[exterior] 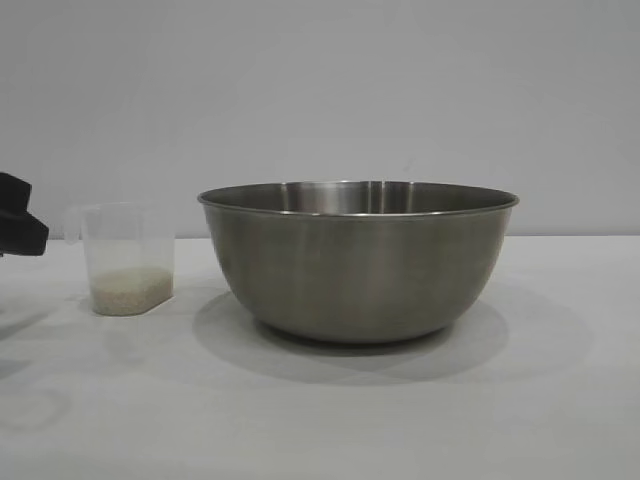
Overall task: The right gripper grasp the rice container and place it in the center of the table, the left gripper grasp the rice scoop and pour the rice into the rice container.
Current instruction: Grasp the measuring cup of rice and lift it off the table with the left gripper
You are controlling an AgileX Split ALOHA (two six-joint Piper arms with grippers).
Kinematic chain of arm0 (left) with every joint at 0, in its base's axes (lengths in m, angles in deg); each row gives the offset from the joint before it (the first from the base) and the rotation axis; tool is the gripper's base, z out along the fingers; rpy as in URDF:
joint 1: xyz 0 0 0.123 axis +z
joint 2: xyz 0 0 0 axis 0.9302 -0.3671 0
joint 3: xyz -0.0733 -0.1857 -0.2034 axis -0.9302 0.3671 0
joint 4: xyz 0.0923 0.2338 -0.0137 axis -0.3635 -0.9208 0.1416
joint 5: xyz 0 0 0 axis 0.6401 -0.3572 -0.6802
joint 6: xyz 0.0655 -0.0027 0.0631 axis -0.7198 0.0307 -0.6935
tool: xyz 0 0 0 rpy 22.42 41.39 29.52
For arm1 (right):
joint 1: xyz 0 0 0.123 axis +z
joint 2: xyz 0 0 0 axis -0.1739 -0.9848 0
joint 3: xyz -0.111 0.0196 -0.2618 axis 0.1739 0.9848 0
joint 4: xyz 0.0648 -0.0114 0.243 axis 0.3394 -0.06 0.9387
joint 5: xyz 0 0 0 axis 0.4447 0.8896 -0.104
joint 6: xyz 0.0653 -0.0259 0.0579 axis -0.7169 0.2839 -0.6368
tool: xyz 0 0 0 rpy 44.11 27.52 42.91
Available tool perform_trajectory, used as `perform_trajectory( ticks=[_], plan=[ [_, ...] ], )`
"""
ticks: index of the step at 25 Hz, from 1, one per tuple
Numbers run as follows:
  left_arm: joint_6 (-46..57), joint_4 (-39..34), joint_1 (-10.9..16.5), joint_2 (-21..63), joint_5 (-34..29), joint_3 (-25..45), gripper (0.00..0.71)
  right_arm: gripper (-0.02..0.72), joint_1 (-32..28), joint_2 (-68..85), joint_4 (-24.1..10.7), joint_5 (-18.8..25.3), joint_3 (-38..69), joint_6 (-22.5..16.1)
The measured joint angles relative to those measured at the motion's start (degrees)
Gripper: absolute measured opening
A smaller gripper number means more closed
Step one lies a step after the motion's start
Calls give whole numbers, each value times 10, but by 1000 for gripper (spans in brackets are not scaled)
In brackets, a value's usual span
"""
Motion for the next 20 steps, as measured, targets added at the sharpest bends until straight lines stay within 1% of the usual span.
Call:
perform_trajectory(
  ticks=[7,20],
  plan=[
    [0,-1,0,-23,0,-33,267,498,0,0,0,0,0,0],
    [0,-9,0,-41,0,-83,267,498,0,0,1,0,0,0]
  ],
)
